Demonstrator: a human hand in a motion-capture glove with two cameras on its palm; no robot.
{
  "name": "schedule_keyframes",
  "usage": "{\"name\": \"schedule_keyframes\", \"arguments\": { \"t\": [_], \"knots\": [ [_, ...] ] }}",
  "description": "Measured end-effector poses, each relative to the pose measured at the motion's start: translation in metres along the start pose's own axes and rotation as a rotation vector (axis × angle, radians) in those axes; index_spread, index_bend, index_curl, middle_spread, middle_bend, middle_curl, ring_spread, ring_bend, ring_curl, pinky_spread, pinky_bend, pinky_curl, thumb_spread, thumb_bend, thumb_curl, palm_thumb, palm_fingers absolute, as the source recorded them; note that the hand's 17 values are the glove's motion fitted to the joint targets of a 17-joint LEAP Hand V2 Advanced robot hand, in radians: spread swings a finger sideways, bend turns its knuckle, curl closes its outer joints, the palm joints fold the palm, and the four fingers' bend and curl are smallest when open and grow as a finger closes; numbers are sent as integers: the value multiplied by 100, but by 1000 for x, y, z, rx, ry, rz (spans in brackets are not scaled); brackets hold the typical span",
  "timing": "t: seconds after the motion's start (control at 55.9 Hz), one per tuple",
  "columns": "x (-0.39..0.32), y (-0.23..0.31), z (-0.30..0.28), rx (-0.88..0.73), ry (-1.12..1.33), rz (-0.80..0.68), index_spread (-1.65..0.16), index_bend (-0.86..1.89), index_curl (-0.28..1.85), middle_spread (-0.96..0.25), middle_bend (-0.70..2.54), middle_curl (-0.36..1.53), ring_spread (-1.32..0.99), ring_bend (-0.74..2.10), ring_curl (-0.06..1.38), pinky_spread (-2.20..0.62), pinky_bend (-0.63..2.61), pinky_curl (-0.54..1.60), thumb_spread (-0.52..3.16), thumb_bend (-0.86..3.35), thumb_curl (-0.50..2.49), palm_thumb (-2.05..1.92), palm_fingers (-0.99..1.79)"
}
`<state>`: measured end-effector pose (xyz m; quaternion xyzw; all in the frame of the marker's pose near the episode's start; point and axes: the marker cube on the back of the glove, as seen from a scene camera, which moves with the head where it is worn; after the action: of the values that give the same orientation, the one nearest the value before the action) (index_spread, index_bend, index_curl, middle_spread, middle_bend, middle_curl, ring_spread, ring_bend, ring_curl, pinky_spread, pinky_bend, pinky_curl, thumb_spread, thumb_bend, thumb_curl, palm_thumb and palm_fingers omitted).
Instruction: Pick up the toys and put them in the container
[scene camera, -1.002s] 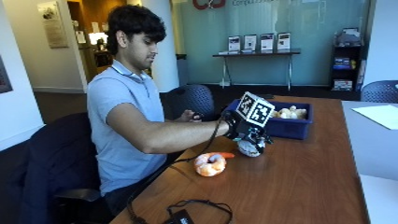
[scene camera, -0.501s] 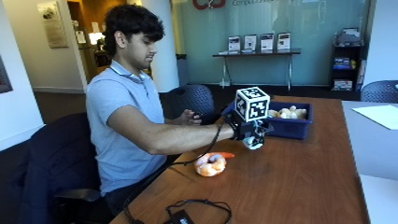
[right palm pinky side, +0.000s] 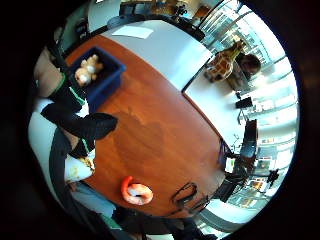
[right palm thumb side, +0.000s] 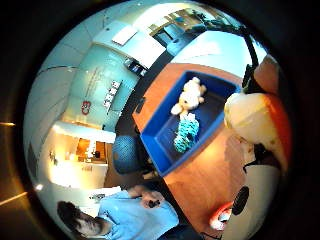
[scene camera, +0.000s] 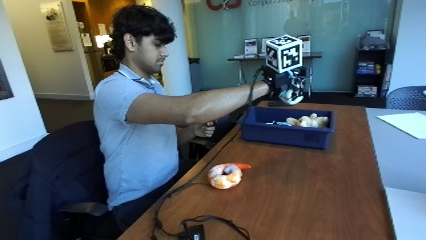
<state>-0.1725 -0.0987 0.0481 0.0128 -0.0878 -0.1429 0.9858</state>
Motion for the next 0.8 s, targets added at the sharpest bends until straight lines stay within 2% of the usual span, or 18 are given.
{"name": "schedule_keyframes", "arguments": {
  "t": [0.286,0.411,0.465,0.501,0.519,0.537,0.59,0.68,0.805],
  "knots": [
    [-59,-66,-4,-54,3,-23,-23,12,41,1,43,54,-19,100,48,-36,112,44,158,60,59,81,90],
    [-74,-79,8,-179,1,13,-23,11,38,1,43,56,-19,103,50,-36,118,46,158,59,57,76,81],
    [-74,-78,14,-271,17,51,-24,9,36,2,37,55,-18,98,49,-35,122,47,161,58,53,68,61],
    [-71,-75,17,-323,28,70,-26,11,36,3,27,53,-16,87,47,-31,125,48,160,53,49,57,27],
    [-70,-74,19,-344,32,76,-26,14,38,4,25,53,-15,85,49,-30,128,50,160,50,47,52,21],
    [-68,-72,21,-361,35,79,-27,18,39,4,18,51,-12,75,46,-27,129,50,159,46,44,44,1],
    [-64,-67,26,-381,32,70,-28,21,39,5,9,45,-7,55,40,-17,129,49,156,35,37,24,-21],
    [-55,-53,28,-368,20,52,-29,19,37,5,9,39,-3,42,30,-8,124,43,151,25,32,6,-19],
    [-32,-21,27,-381,54,33,-30,18,37,5,10,34,0,38,28,0,118,40,148,18,29,-2,-15]
  ]
}}
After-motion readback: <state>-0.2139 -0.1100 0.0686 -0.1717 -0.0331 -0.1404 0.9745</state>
